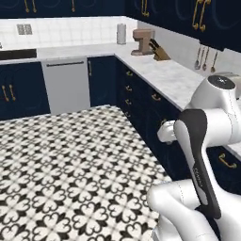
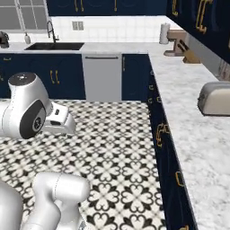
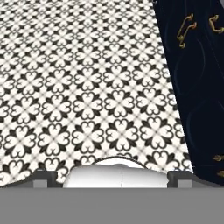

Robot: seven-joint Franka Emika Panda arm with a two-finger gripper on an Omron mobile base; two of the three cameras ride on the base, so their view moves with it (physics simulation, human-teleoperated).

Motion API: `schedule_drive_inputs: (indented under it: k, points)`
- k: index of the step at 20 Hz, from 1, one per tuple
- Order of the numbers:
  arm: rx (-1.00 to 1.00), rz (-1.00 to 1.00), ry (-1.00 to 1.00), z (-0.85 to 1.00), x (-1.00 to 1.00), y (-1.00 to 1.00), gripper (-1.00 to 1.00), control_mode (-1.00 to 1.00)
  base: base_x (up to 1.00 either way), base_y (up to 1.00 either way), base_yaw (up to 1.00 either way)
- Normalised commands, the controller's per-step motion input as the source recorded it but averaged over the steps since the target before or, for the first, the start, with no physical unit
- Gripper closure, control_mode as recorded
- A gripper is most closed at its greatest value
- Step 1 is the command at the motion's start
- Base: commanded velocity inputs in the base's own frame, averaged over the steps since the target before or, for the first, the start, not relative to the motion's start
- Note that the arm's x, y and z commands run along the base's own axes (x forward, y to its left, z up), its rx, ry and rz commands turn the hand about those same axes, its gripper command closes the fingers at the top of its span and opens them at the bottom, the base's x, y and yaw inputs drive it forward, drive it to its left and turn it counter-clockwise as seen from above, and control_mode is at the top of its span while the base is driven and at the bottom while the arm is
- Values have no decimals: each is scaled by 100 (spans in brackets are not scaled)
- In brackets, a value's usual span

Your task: Navigate to the dishwasher.

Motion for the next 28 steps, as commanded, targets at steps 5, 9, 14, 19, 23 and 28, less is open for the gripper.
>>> schedule_drive_inputs:
  k: [5, 9, 14, 19, 23, 28]
  points:
    - [0, 0, 0, 0, 0, 0, -100, 100, 100, 91, 1]
    - [0, 0, 0, 0, 0, 0, -100, 100, 100, 67, 3]
    - [0, 0, 0, 0, 0, 0, -100, 100, 100, 7, 5]
    - [0, 0, 0, 0, 0, 0, -100, 100, 100, 0, 1]
    - [0, 0, 0, 0, 0, 0, -100, 100, 100, 0, 0]
    - [0, 0, 0, 0, 0, 0, -100, 100, 100, 0, 2]
